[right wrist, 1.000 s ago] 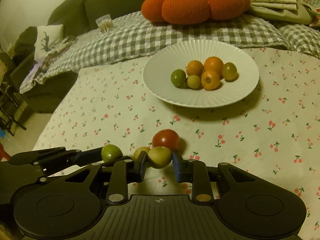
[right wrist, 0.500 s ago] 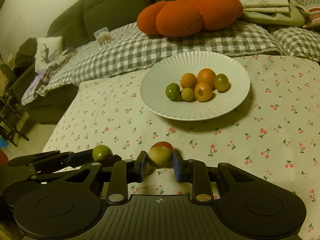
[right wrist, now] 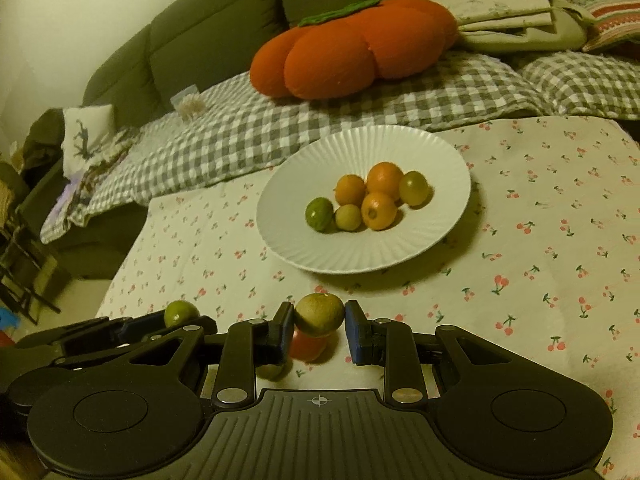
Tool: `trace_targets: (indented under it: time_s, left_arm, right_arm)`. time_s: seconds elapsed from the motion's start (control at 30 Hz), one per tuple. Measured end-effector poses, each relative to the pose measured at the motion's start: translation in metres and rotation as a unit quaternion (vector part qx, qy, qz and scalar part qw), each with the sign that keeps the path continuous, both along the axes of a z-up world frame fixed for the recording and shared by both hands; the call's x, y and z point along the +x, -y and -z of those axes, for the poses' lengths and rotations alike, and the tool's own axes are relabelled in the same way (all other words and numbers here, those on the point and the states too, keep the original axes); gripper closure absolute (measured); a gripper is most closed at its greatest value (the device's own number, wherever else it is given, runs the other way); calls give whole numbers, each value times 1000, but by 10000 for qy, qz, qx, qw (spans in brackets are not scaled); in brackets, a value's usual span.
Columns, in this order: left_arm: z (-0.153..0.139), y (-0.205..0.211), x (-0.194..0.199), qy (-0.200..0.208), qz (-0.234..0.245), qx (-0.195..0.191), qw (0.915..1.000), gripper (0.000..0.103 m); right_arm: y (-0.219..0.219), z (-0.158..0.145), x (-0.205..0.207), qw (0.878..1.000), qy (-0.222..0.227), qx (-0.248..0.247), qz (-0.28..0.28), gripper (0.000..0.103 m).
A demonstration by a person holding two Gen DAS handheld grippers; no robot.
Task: Organize fruits
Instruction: 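Carry both held fruits over the white plate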
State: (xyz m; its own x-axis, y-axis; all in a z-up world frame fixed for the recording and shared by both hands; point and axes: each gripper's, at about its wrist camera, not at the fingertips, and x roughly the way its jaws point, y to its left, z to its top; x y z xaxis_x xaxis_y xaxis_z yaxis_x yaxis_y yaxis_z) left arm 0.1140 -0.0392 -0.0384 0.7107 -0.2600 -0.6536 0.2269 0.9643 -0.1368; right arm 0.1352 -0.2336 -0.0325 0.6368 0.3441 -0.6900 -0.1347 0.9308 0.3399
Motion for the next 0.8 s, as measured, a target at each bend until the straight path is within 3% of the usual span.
trace_targets:
  time_s: [0.33, 0.53, 0.8]
  left_arm:
    - [-11, 5, 28, 345, 106, 47, 9993, 70]
    - [-7, 9, 50, 473, 209, 24, 9987, 70]
    - [7, 41, 70, 595, 746, 149, 9953, 70]
  right_arm:
    - [27, -7, 16, 9986, 187, 379, 332, 77]
    - [41, 0, 33, 9962, 73, 658, 558, 77]
    - [42, 11, 55, 9954, 135, 607, 732, 77]
